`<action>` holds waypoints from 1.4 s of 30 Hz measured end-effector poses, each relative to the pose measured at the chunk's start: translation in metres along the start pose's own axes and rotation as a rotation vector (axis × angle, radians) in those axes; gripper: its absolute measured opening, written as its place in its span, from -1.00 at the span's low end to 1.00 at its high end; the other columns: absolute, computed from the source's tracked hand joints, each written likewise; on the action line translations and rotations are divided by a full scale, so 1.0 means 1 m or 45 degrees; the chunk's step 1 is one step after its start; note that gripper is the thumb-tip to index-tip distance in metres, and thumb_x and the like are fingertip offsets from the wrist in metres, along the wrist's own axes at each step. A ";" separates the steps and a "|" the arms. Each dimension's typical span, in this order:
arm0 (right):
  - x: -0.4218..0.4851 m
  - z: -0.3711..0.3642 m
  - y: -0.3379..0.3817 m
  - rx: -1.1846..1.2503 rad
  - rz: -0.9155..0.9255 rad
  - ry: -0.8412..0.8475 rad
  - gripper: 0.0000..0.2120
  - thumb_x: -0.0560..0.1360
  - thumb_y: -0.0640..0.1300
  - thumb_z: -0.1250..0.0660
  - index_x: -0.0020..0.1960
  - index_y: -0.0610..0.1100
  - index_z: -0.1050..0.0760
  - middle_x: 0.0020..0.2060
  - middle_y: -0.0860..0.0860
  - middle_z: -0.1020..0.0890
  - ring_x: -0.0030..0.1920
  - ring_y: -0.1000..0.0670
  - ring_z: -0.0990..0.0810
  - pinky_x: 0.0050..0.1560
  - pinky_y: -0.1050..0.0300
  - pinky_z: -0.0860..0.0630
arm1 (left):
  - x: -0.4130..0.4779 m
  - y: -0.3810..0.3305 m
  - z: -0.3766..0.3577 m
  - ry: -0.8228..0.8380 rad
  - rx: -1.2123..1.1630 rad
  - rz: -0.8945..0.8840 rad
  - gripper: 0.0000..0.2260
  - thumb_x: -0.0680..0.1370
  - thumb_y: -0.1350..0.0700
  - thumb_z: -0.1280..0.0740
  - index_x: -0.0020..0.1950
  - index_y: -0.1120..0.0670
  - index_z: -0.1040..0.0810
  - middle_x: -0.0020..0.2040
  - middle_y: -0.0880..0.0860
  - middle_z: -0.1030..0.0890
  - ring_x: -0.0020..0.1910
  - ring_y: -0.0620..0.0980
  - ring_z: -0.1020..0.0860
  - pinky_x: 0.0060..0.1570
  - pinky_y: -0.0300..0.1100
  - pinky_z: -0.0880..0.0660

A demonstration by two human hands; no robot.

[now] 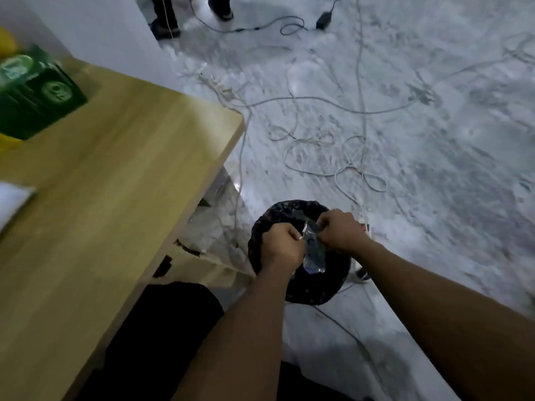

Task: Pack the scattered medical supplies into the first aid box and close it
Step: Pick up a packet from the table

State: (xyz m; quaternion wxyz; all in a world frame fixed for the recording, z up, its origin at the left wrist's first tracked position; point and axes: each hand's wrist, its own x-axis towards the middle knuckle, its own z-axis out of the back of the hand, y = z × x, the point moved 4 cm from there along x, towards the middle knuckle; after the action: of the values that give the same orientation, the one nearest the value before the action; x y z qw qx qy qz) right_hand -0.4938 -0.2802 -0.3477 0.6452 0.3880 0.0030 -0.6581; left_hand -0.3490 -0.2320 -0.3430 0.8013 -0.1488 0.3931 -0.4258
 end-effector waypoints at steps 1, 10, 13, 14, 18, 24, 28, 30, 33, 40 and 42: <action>0.006 -0.008 -0.003 0.020 -0.020 -0.013 -0.90 0.41 -0.20 -0.35 -0.11 -0.18 -0.60 -0.21 -0.13 -0.64 -0.15 -0.17 -0.61 -0.18 0.01 -0.55 | 0.009 0.004 -0.004 0.025 0.030 -0.002 -0.79 0.50 0.22 -0.35 -0.31 0.00 -0.58 -0.21 0.03 -0.66 -0.31 -0.02 -0.55 -0.48 -0.33 -0.32; 0.028 -0.035 -0.010 -0.015 -0.033 0.141 -0.71 0.44 -0.18 -0.37 0.12 -0.26 -0.60 0.03 -0.23 -0.68 0.06 -0.26 -0.62 0.12 -0.18 -0.57 | 0.039 0.015 -0.013 0.243 0.215 -0.044 -0.85 0.49 0.12 -0.41 -0.28 0.10 -0.55 -0.30 0.11 -0.54 -0.28 0.11 -0.56 -0.35 -0.22 -0.46; 0.019 -0.016 0.004 -0.028 0.034 0.157 -0.69 0.48 -0.17 -0.39 0.21 -0.17 -0.60 0.14 -0.13 -0.65 0.13 -0.16 -0.60 0.19 -0.09 -0.53 | 0.025 -0.002 0.003 0.230 0.248 -0.115 -0.93 0.46 0.12 -0.42 -0.15 0.08 -0.56 -0.23 0.17 -0.51 -0.29 0.11 -0.52 -0.26 -0.20 -0.48; 0.014 -0.006 0.011 -0.033 0.063 0.146 -0.70 0.48 -0.19 -0.38 0.21 -0.17 -0.60 0.15 -0.13 -0.65 0.14 -0.16 -0.59 0.19 -0.07 -0.53 | 0.019 -0.009 0.010 0.229 0.242 -0.135 -0.91 0.47 0.09 -0.44 -0.07 0.02 -0.57 -0.15 0.11 -0.58 -0.23 0.06 -0.54 -0.19 -0.19 -0.50; -0.016 0.044 0.043 -0.015 0.176 0.039 -0.74 0.47 -0.13 -0.42 0.14 -0.13 -0.64 0.13 -0.13 -0.66 0.12 -0.14 -0.61 0.13 -0.01 -0.56 | -0.017 -0.045 0.048 0.144 0.166 -0.166 -0.75 0.41 0.02 -0.46 0.08 -0.02 -0.66 0.02 0.05 -0.67 -0.01 0.05 -0.65 0.02 -0.12 -0.61; -0.097 0.131 0.099 0.016 0.386 -0.163 -0.71 0.44 -0.22 -0.33 0.14 -0.10 -0.62 0.06 -0.13 -0.67 0.02 -0.07 -0.64 0.10 0.05 -0.58 | -0.099 -0.100 0.119 -0.038 0.125 -0.388 -0.68 0.42 0.03 -0.45 0.16 0.02 -0.63 0.07 0.06 -0.67 -0.06 0.05 -0.68 -0.04 -0.10 -0.63; -0.165 0.182 0.153 -0.006 0.595 -0.274 -0.79 0.46 -0.22 -0.37 0.08 -0.08 -0.63 -0.08 -0.10 -0.71 -0.09 -0.04 -0.70 -0.08 0.10 -0.62 | -0.167 -0.134 0.189 -0.221 0.145 -0.575 -0.72 0.46 0.07 -0.47 0.15 0.07 -0.67 0.06 0.07 -0.69 -0.03 0.02 -0.66 -0.05 -0.16 -0.59; -0.200 0.203 0.189 -0.041 0.703 -0.287 -0.83 0.48 -0.22 -0.40 0.06 -0.09 -0.63 -0.16 -0.12 -0.73 -0.15 -0.03 -0.72 -0.29 0.18 -0.58 | -0.204 -0.146 0.234 -0.334 0.145 -0.646 -0.77 0.47 0.10 -0.46 0.11 0.07 -0.67 0.06 0.05 -0.69 0.02 0.01 -0.64 -0.04 -0.19 -0.55; -0.242 0.224 0.249 -0.092 0.870 -0.321 -0.85 0.49 -0.20 -0.41 0.06 -0.12 -0.63 -0.16 -0.16 -0.73 -0.14 -0.08 -0.74 -0.35 0.11 -0.61 | -0.253 -0.152 0.303 -0.518 0.163 -0.676 -0.82 0.47 0.09 -0.46 0.06 0.03 -0.69 0.05 0.05 -0.68 0.07 0.03 -0.61 0.04 -0.17 -0.53; -0.325 0.170 0.418 -0.182 1.274 -0.220 -0.83 0.45 -0.24 -0.42 0.03 -0.12 -0.65 -0.18 -0.14 -0.74 -0.22 -0.01 -0.74 -0.20 0.07 -0.67 | -0.343 -0.057 0.455 -0.889 0.054 -0.464 -0.81 0.44 0.07 -0.49 0.04 0.02 -0.69 0.02 0.07 -0.69 -0.07 -0.01 -0.65 -0.06 -0.22 -0.54; -0.348 0.132 0.462 -0.189 1.389 -0.138 -0.85 0.46 -0.23 -0.41 0.02 -0.12 -0.65 -0.18 -0.12 -0.74 -0.23 0.01 -0.74 -0.26 0.10 -0.66 | -0.362 -0.006 0.488 -0.956 0.001 -0.351 -0.81 0.42 0.05 -0.51 0.02 0.02 -0.68 -0.01 0.07 -0.69 -0.14 -0.02 -0.69 -0.12 -0.21 -0.57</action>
State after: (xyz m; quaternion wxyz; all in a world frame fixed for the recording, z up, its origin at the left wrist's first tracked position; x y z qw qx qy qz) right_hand -0.2132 -0.1295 0.1530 0.9175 0.2525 -0.1852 -0.2453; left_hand -0.1020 0.0071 0.1579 0.8246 -0.3451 0.0489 -0.4455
